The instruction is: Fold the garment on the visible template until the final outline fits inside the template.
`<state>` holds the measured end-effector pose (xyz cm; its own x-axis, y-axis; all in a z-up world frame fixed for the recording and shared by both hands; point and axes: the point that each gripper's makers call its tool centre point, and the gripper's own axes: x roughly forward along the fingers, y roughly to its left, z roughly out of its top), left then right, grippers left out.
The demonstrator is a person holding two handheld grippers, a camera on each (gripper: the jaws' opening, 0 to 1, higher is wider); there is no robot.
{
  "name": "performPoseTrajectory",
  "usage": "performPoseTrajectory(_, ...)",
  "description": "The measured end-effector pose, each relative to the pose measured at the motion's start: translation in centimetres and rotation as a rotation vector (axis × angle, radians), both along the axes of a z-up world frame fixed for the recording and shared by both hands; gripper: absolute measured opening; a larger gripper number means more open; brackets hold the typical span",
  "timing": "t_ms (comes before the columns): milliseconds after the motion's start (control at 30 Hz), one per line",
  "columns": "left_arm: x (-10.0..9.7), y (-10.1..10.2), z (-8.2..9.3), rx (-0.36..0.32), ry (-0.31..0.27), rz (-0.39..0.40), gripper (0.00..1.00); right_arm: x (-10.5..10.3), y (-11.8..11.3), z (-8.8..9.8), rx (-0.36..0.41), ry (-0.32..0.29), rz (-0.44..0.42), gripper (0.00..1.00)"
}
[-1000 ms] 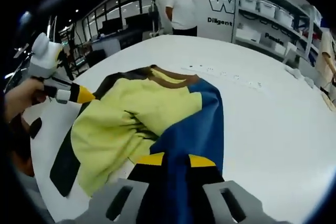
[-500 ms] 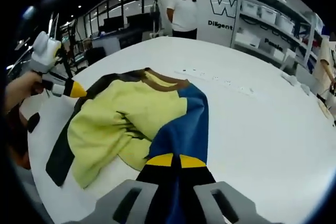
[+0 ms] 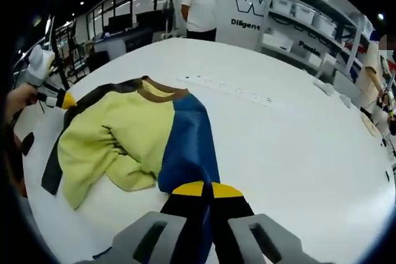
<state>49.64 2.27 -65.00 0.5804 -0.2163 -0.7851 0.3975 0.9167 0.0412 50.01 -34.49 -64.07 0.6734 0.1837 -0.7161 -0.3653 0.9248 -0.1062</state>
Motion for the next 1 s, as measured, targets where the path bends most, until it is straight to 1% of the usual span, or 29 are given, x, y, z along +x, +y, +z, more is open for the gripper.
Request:
performPoseTrajectory(100, 0.1, 0.5, -0.1, 0.03, 0.01, -0.023, 0.01, 0.4, -1.0, -0.1, -0.045, -0.002, 0.004, 0.0)
performPoseTrajectory(167, 0.2, 0.9, -0.3, 0.067, 0.021, -0.055, 0.01, 0.8, -1.5, -0.1, -0.061, 0.001, 0.005, 0.0)
performPoseTrajectory(200, 0.4, 1.2, -0.5, 0.101, 0.02, -0.083, 0.01, 1.1, -1.7, 0.0, -0.064, 0.001, 0.003, 0.0)
performPoseTrajectory(267, 0.7, 1.7, -0.6, 0.133, 0.025, -0.083, 0.01, 1.4, -1.8, 0.0, -0.065, 0.001, 0.001, 0.0)
performPoseTrajectory(300, 0.9, 1.8, -0.6, 0.138, 0.027, -0.09, 0.01, 1.5, -1.8, 0.0, -0.07, 0.003, 0.004, 0.0)
performPoseTrajectory(367, 1.1, 1.8, -0.7, 0.155, 0.031, -0.115, 0.01, 1.9, -1.9, -0.2, -0.087, 0.006, 0.012, 0.0)
performPoseTrajectory(467, 1.5, 2.7, -1.0, 0.22, 0.041, -0.135, 0.01, 2.1, -2.0, -0.5, -0.12, 0.017, 0.032, 0.0)
performPoseTrajectory(600, 1.8, 3.1, -1.1, 0.24, 0.052, -0.146, 0.01, 2.5, -2.5, -1.0, -0.133, 0.031, 0.022, 0.0)
performPoseTrajectory(700, 2.2, 3.8, -1.4, 0.291, 0.053, -0.174, 0.01, 2.6, -2.8, -1.0, -0.14, 0.033, 0.002, 0.0)
performPoseTrajectory(767, 2.4, 4.1, -1.5, 0.303, 0.052, -0.173, 0.01, 2.7, -2.9, -0.9, -0.138, 0.03, -0.008, 0.0)
performPoseTrajectory(833, 2.7, 4.6, -1.3, 0.344, 0.034, -0.191, 0.01, 3.0, -3.1, -0.9, -0.136, 0.027, -0.021, 0.0)
performPoseTrajectory(1000, 3.5, 5.8, -1.6, 0.35, 0.038, -0.165, 0.01, 3.4, -3.6, -1.0, -0.13, 0.03, -0.048, 0.0)
